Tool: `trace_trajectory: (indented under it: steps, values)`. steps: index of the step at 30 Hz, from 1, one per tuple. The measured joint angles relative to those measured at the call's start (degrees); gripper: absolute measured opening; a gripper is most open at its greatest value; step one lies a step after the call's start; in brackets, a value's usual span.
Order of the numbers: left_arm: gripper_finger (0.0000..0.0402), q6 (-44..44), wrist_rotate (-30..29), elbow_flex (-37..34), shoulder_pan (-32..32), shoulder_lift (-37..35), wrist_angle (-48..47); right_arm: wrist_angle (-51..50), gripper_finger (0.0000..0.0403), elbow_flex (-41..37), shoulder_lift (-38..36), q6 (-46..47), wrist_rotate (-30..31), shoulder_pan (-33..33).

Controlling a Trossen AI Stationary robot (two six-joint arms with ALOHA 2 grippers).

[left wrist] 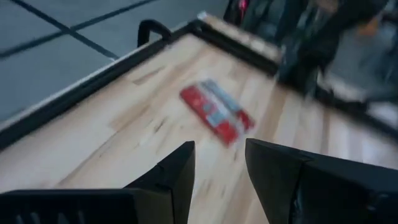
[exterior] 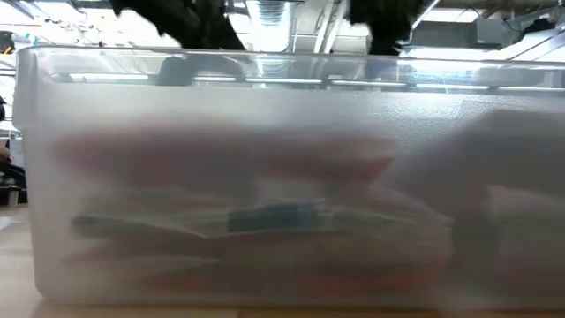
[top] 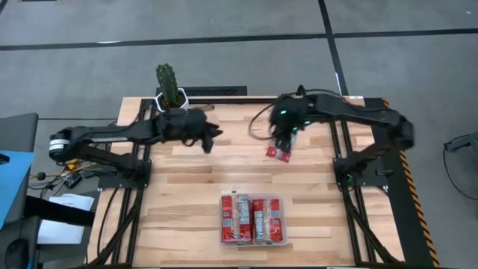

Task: Sort popcorn bags into baskets
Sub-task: Put the red popcorn bag into the transparent bin

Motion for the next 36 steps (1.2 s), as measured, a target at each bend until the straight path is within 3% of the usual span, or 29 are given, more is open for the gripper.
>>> trace_trajectory:
  steps: [4, 7, 11, 15, 22, 29, 36]
  values:
    - [0.0130, -7.69, 7.02, -6.64, 5.80, 5.68, 17.85, 7.39, 0.0181, -14.67, -10.26, 8.24, 4.98, -6.13]
    - [0.0130, -11.37, 12.57, -7.12, 7.50, 11.56, 21.17, 13.92, 0.0172, -26.30, -15.37, 13.90, 8.45, -9.71]
    - [0.0130, -13.85, 17.26, -6.64, 7.54, 17.90, 23.13, 25.36, 0.0157, -38.34, -16.82, 18.67, 9.81, -12.75]
    - [0.0130, -15.13, 18.58, -6.34, 6.80, 21.98, 25.74, 33.37, 0.0140, -45.29, -14.45, 21.11, 9.62, -13.57]
    - [0.0130, -16.33, 17.88, -6.36, 6.76, 24.35, 27.24, 38.98, 0.0114, -48.37, -4.47, 21.96, 9.54, -12.78]
    - [0.0130, -15.92, 17.47, -6.34, 6.71, 24.28, 27.59, 48.30, 0.0108, -48.07, 2.29, 27.13, 3.73, -7.55]
    - [0.0130, -15.98, 16.67, -6.34, 6.34, 24.26, 27.03, 55.24, 0.0108, -42.29, 5.74, 28.95, -0.96, -0.27]
